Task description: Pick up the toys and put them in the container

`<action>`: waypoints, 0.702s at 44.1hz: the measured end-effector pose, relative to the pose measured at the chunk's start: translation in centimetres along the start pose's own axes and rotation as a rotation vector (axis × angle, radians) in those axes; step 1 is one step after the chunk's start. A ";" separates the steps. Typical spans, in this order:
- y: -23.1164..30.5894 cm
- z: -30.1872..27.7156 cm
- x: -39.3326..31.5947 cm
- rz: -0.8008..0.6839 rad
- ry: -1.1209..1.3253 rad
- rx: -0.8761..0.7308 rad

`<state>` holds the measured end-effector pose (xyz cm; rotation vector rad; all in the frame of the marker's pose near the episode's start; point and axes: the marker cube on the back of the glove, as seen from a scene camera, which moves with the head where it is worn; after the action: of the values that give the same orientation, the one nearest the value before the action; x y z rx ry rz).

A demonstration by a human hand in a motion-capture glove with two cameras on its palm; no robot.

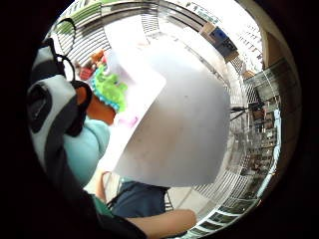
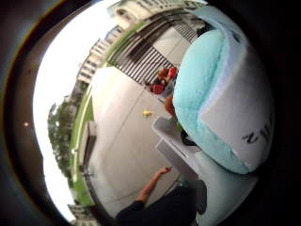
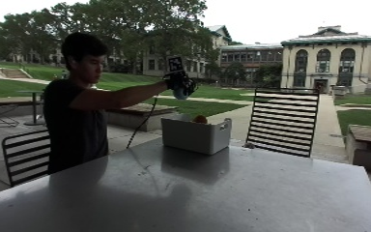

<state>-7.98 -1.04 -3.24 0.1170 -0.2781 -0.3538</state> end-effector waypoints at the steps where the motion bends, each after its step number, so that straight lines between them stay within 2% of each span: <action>1: 0.0 0.4 -0.9 -0.020 -0.031 -0.008; 9: -0.8 3.4 -3.5 -0.112 -0.038 -0.049; 13: -1.5 5.0 -2.7 -0.099 0.092 -0.071; 21: -2.4 6.9 -2.7 -0.074 0.147 -0.109; 24: -2.3 7.2 -1.6 -0.079 0.230 -0.171; 27: -2.3 7.5 -0.7 -0.011 0.321 -0.259; 31: -2.1 7.4 -0.3 -0.007 0.320 -0.302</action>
<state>-11.04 -3.39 3.45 -0.1226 0.0939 -0.3747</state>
